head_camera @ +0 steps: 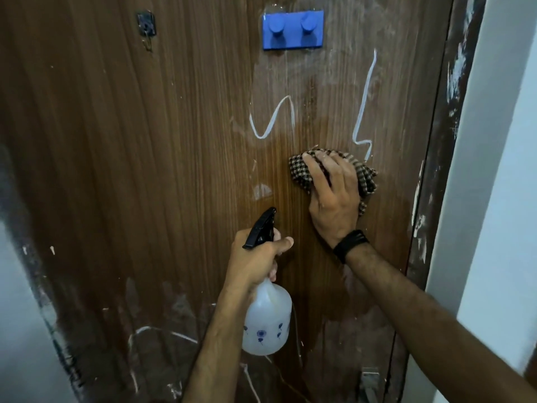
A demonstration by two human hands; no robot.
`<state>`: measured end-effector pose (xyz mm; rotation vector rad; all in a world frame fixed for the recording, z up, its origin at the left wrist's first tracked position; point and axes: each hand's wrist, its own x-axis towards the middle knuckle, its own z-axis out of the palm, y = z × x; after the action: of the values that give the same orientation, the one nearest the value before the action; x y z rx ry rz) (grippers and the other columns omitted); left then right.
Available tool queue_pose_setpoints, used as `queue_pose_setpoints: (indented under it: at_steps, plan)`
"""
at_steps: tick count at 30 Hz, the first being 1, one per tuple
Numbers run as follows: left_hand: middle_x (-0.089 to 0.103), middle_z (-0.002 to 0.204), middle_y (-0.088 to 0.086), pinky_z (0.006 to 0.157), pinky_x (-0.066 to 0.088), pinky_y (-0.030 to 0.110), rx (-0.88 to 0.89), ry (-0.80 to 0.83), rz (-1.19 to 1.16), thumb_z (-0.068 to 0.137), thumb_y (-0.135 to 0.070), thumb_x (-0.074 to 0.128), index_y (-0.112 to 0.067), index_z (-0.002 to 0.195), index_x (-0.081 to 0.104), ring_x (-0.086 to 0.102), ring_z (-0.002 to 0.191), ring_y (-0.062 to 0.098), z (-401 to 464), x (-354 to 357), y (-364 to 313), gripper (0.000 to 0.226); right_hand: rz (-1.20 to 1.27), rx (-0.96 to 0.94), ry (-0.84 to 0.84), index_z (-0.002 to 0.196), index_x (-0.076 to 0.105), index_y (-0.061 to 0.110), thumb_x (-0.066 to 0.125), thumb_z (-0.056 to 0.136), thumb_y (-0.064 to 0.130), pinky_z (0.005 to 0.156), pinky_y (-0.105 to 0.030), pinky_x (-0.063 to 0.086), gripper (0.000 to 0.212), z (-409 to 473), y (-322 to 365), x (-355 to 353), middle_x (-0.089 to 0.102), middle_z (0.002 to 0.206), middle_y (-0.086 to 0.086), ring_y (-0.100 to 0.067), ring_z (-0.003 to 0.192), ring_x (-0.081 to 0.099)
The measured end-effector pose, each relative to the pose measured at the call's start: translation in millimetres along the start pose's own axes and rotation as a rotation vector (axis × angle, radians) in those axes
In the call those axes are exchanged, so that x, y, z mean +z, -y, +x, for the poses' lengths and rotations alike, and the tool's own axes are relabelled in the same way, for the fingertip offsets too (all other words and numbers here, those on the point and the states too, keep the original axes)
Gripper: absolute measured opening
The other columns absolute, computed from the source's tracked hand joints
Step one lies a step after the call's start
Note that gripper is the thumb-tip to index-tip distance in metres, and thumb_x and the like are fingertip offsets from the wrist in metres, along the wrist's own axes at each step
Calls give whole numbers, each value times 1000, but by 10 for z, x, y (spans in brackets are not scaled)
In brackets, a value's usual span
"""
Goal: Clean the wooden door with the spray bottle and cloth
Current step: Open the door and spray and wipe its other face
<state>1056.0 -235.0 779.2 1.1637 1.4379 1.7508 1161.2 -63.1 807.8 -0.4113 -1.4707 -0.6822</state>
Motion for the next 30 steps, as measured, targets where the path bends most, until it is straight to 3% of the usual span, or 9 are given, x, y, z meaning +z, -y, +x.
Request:
queue_pose_setpoints:
  at_steps: [8,13,20,26,30]
  plan:
    - [54,61,4,41,36,26,-17,-56,10,85,-7,76,-13,72,57,41,36,15,9,-119,36,25,55,-144,183,143,50,16,53,94,-2,117,-45,33,52,-677,182,-79,51,139,-8,-28,131,47]
    - [52,55,0,41,37,26,-13,-118,-35,85,-5,76,-13,70,57,40,36,14,20,-153,14,25,49,-124,166,141,52,16,65,87,-5,115,-45,35,59,-511,217,-63,53,136,-10,-29,128,49]
    - [53,60,2,40,37,26,-12,-85,-37,86,-6,75,-14,74,58,41,38,13,52,-239,-30,22,37,-59,23,136,60,12,64,86,-7,112,-48,38,54,177,349,159,57,132,-11,-29,126,49]
    - [57,62,6,41,38,28,10,-100,-39,85,-6,76,-14,69,58,42,37,13,40,-325,-51,25,73,-286,227,143,48,14,72,87,5,118,-44,28,62,-372,511,188,51,140,-10,-29,131,46]
    - [58,63,5,41,38,27,25,-92,-36,86,-7,76,-12,74,60,43,37,13,10,-402,-90,21,110,-218,219,138,48,14,78,79,0,120,-39,24,68,-396,567,170,56,136,-11,-27,129,48]
